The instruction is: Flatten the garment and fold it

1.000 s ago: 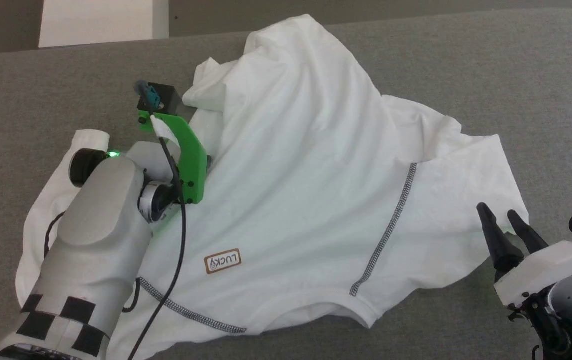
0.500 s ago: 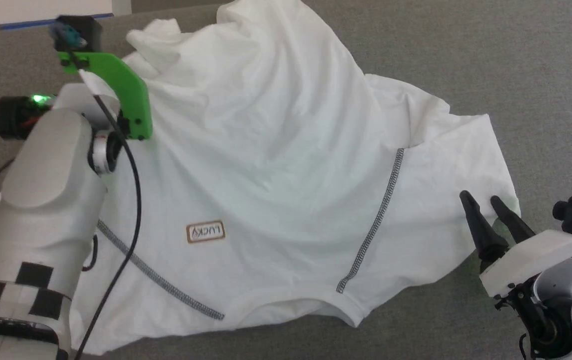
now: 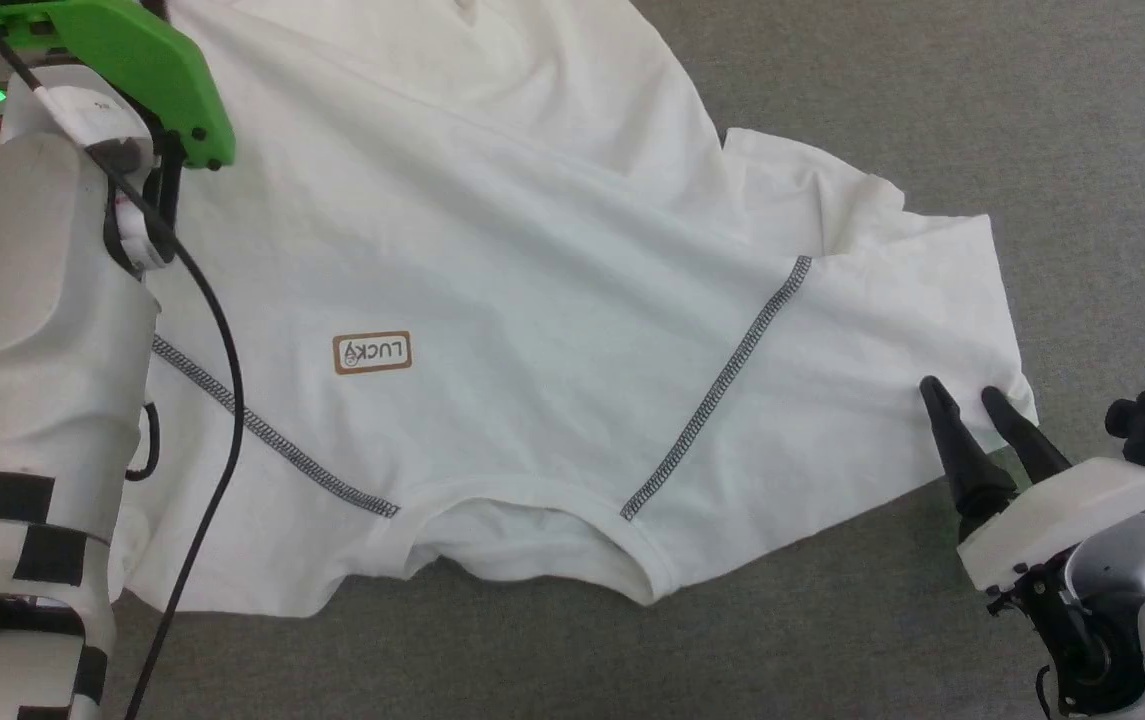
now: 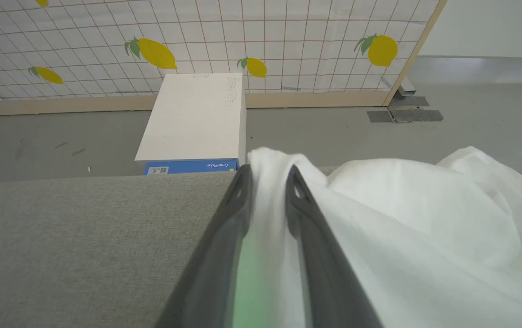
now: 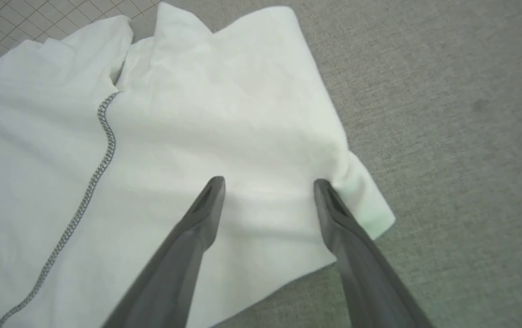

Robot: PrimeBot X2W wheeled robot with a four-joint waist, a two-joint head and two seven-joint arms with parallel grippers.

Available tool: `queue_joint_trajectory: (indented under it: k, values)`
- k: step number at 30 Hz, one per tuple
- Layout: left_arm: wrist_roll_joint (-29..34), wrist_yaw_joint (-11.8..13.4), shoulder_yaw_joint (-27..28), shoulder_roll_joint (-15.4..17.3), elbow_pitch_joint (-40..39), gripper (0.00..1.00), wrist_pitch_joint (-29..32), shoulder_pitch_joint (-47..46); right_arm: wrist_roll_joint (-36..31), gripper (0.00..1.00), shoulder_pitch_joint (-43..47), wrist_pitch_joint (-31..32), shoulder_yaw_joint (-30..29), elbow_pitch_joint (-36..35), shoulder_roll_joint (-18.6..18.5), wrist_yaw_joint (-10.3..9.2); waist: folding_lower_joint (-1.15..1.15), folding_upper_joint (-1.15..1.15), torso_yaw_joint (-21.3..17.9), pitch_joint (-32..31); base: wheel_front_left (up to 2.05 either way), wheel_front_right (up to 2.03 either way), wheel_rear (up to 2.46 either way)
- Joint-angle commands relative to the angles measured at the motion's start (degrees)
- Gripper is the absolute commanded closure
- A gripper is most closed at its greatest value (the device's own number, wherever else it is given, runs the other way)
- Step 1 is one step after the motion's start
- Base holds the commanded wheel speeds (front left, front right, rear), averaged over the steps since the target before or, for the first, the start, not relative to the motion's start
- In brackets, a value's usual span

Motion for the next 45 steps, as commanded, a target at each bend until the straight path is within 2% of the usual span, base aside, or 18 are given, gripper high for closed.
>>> queue_joint_trajectory:
  k: [1, 6, 9, 12, 15, 21, 25, 30, 35, 40, 45]
  values:
    - [-1.20, -0.82, 0.66, -0.08, -0.40, 0.00, -1.87, 0.08, -0.29, 0.00, -0.83, -0.19, 0.20, 0.45, 0.03, -0.09, -0.01, 0.00, 1.69, -2.08, 0.00, 0.00, 0.00]
    - [-3.29, -4.73, 1.67, -0.40, -5.10, 0.00, -10.14, 4.48, -1.17, 0.00, 0.31, 0.67, -0.19, 0.50, 0.03, -0.09, -0.01, 0.00, 4.47, -6.18, 0.00, 0.00, 0.00]
    - [-5.43, -4.66, 3.57, -0.66, -9.57, 0.00, -14.17, 11.01, -2.14, 0.00, 1.55, 1.80, -0.70, 0.12, 0.03, -0.09, -0.01, 0.00, 6.13, -9.06, 0.00, 0.00, 0.00]
    - [-7.22, -2.63, 5.71, -0.60, -14.88, 0.00, -16.19, 19.36, -2.84, 0.00, 3.27, 3.45, -1.11, -0.72, 0.03, -0.09, -0.01, 0.00, 7.45, -11.58, 0.00, 0.00, 0.00]
    - [-8.31, 0.51, 7.01, -1.03, -21.93, 0.00, -16.93, 29.83, -3.71, 0.00, 5.52, 5.54, -1.45, -2.11, 0.03, -0.09, -0.01, 0.00, 8.58, -14.14, 0.00, 0.00, 0.00]
    - [-10.14, 6.17, 7.75, -2.19, -33.13, 0.00, -14.60, 49.09, -4.27, 0.00, 9.64, 10.00, -2.43, -4.81, 0.03, -0.09, -0.01, 0.00, 10.06, -18.34, 0.00, 0.00, 0.00]
    - [-10.78, 8.61, 7.18, -2.54, -36.88, 0.00, -12.00, 56.75, -6.21, 0.00, 12.25, 14.39, -2.89, -6.89, 0.03, -0.09, -0.01, 0.00, 10.64, -19.61, 0.00, 0.00, 0.00]
    - [-11.54, 11.14, 7.02, -2.53, -40.20, 0.00, -8.72, 61.28, -10.94, 0.00, 14.22, 22.34, -2.75, -8.57, 0.03, -0.09, -0.01, 0.00, 10.25, -19.77, 0.00, 0.00, 0.00]
    - [-11.44, 12.20, 6.35, -1.81, -43.04, 0.00, -6.20, 62.45, -13.96, 0.00, 10.49, 27.09, -1.86, -5.69, 0.03, -0.09, -0.01, 0.00, 9.94, -19.12, 0.00, 0.00, 0.00]
    - [-11.12, 12.44, 5.66, -1.49, -44.40, 0.00, -5.14, 61.75, -15.66, 0.00, 5.39, 29.07, -0.25, 1.18, 0.03, -0.09, -0.01, 0.00, 10.79, -18.21, 0.00, 0.00, 0.00]
    - [-10.75, 12.49, 4.88, -1.37, -45.10, 0.00, -4.44, 60.74, -17.37, 0.00, 1.95, 28.03, 0.33, 6.81, 0.03, -0.09, -0.01, 0.00, 11.94, -17.15, 0.00, 0.00, 0.00]
